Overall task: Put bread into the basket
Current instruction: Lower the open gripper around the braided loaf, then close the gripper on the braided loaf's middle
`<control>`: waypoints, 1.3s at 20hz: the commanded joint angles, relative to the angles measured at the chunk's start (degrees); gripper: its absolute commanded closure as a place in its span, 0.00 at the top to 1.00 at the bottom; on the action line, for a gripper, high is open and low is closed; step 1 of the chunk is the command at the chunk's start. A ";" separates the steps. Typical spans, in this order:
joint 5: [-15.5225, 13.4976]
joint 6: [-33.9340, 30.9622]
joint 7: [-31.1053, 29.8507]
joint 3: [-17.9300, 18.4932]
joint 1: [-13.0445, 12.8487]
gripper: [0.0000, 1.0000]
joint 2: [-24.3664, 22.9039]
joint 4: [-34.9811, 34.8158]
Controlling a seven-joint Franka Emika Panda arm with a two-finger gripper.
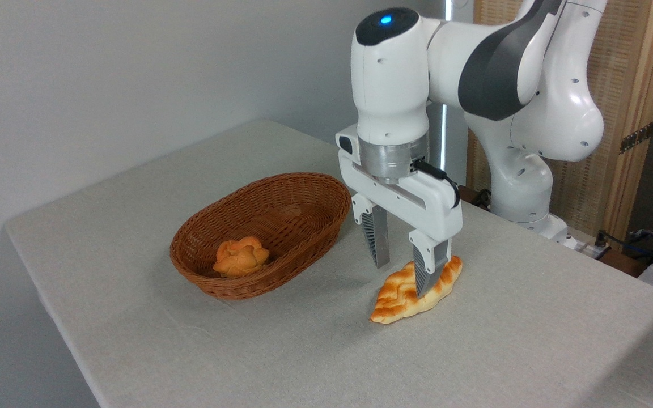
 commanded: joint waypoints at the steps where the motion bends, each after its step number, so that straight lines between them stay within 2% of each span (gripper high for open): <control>1: 0.82 2.71 0.49 1.02 -0.79 1.00 -1.07 -2.52; 7: 1.00 2.72 0.75 2.60 -0.79 1.00 -0.72 -2.35; 9: 3.36 2.71 0.67 2.60 -0.79 1.00 -0.98 -2.08; 10: 3.55 2.63 0.58 2.60 -0.71 1.00 -1.07 -2.08; 23: 3.64 2.54 0.58 2.60 -0.79 1.00 -0.11 -2.17; 25: 3.64 2.54 0.58 3.39 -0.79 0.94 -0.02 -2.17; 26: 3.64 2.54 0.58 3.66 -0.88 0.87 0.24 -2.17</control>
